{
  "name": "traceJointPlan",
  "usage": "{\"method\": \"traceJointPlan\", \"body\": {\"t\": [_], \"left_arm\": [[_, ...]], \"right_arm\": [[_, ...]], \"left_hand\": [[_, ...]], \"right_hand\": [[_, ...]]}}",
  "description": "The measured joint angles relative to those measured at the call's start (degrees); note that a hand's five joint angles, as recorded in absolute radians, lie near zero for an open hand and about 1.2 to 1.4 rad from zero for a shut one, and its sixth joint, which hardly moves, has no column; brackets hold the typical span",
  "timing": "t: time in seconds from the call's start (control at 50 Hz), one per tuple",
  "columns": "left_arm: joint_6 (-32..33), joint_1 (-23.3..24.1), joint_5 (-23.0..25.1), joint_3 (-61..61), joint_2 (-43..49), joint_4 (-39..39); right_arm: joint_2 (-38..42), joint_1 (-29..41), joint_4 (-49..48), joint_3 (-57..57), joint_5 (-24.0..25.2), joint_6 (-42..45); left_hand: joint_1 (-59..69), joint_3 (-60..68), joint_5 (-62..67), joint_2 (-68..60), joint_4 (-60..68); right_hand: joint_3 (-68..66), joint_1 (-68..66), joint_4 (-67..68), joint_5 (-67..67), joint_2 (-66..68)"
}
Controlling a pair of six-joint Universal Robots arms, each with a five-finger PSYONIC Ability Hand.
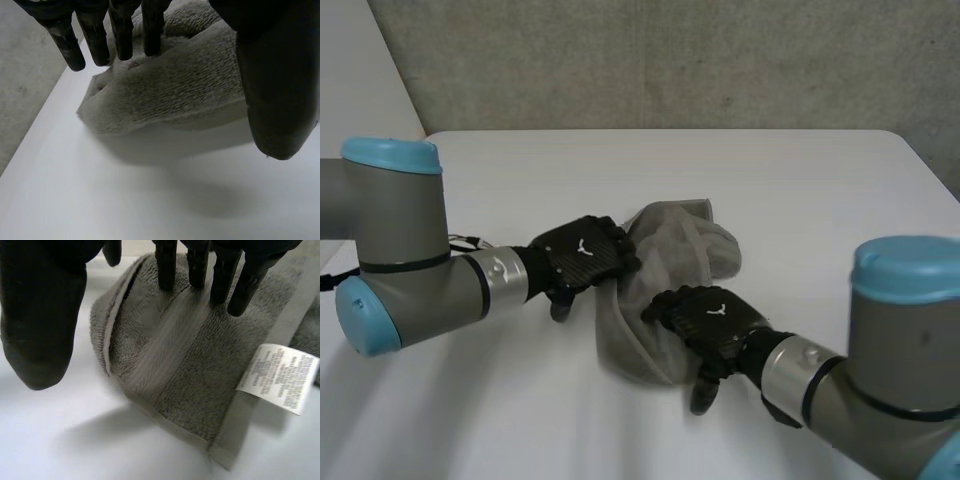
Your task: Fold the towel.
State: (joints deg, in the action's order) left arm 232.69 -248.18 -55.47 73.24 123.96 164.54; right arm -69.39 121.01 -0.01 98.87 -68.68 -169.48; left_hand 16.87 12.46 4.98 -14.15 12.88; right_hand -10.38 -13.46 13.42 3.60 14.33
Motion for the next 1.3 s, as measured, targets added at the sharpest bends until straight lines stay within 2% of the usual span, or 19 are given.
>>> {"method": "traceJointPlan", "body": {"t": [0.16,0.22,0.32,0.78,0.94,1.08,1.3], "left_arm": [[0.1,1.0,0.5,0.2,0.1,1.2],[0.1,1.0,0.4,-0.1,0.7,1.6],[0.2,0.8,0.1,-0.6,1.5,1.8],[-0.6,0.0,-0.3,0.0,1.4,6.4],[-0.7,-0.1,-0.3,0.0,2.1,6.4],[-0.7,-0.3,-0.3,0.0,2.3,6.4],[-0.7,-0.6,-0.3,0.1,4.1,6.4]], "right_arm": [[5.1,3.7,-5.4,-0.1,-6.3,-0.8],[6.1,5.1,-7.3,0.1,-8.6,-1.2],[6.9,6.4,-9.5,0.8,-10.2,-2.5],[-1.1,8.6,-11.3,5.7,-10.9,-4.3],[1.7,11.9,-11.3,3.3,-11.1,-6.0],[6.2,14.4,-11.3,0.0,-11.7,-6.2],[10.8,14.8,-12.8,-3.1,-15.7,-5.8]], "left_hand": [[0.0,0.0,0.6,-0.4,0.0],[1.3,0.0,4.3,-4.8,0.0],[5.0,0.0,7.3,-7.8,0.0],[7.8,0.0,10.3,-10.6,0.0],[18.3,0.0,20.5,-21.6,0.0],[19.1,0.0,21.5,-22.5,0.0],[24.8,0.0,29.2,-30.1,0.0]], "right_hand": [[0.0,0.0,0.0,0.0,-0.3],[0.0,0.0,0.0,0.0,-0.3],[0.0,-0.4,0.0,0.2,0.0],[0.0,-7.6,0.0,9.1,5.9],[0.0,-8.9,0.0,10.3,8.1],[0.0,-9.5,0.0,10.6,8.3],[0.0,-11.4,0.0,12.3,10.5]]}}
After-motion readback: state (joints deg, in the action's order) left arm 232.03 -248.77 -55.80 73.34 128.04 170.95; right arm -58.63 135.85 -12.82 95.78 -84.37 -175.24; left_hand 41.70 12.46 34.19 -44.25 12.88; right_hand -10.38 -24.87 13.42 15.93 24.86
